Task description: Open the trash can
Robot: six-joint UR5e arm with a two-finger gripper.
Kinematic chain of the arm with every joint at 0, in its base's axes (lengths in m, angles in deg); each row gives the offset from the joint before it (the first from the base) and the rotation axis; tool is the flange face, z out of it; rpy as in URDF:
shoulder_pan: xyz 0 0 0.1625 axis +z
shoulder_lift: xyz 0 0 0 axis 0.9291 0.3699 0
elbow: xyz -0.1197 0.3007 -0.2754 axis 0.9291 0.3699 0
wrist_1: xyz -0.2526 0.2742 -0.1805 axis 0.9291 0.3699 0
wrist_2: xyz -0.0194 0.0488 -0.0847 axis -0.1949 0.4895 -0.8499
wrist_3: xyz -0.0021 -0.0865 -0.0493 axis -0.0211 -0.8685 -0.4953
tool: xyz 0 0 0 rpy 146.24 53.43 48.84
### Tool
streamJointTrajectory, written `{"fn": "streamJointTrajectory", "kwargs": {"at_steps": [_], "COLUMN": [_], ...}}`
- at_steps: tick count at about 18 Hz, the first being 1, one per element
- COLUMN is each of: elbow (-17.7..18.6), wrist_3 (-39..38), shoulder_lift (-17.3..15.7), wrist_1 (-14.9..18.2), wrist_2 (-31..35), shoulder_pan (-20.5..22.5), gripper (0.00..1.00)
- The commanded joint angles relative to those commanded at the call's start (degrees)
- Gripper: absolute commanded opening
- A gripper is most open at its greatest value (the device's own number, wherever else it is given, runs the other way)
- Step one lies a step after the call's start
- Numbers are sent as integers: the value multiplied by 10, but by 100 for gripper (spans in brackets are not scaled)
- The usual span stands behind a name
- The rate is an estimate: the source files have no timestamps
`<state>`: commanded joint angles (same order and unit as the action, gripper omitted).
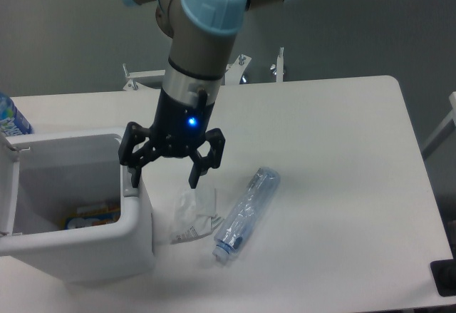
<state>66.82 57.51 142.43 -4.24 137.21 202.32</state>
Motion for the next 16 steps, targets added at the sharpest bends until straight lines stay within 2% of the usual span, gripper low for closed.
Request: {"fn": "streamJointTrajectory", "kwargs": {"at_steps": [3, 9, 16], "elbow": [-5, -26, -19], "wrist_3": [5, 34, 224], "shoulder_lift": [-4, -3, -4], "wrist_1": [-28, -29, -18], "wrist_2": [49, 96, 98], "shoulder_pan": [34, 117, 212], "gripper": [100, 100, 100]}}
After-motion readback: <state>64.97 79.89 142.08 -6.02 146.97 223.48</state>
